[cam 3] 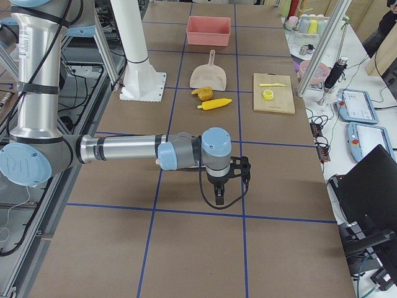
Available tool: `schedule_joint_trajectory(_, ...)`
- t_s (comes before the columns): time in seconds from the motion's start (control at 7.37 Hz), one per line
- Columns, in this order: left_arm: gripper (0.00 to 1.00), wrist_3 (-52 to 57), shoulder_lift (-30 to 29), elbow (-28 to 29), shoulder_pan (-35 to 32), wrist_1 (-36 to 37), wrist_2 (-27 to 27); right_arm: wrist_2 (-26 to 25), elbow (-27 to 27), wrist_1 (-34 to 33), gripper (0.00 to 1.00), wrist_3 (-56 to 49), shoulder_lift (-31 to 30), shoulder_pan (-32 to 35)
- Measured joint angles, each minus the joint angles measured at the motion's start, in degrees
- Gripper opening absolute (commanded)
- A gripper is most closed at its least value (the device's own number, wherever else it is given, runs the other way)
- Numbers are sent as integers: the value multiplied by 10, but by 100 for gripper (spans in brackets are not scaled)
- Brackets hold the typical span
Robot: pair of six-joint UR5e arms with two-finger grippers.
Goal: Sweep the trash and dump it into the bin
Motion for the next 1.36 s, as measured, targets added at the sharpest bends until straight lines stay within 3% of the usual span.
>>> schedule_joint_trajectory(0.95, 98, 0, 14, -10, -22, 1, -1, -1, -5, -2, 100, 0, -1, 1)
schedule_joint_trajectory(1.36, 98, 0, 13, -43, -19, 1, -2, -3, -8, -1, 100, 0, -1, 2)
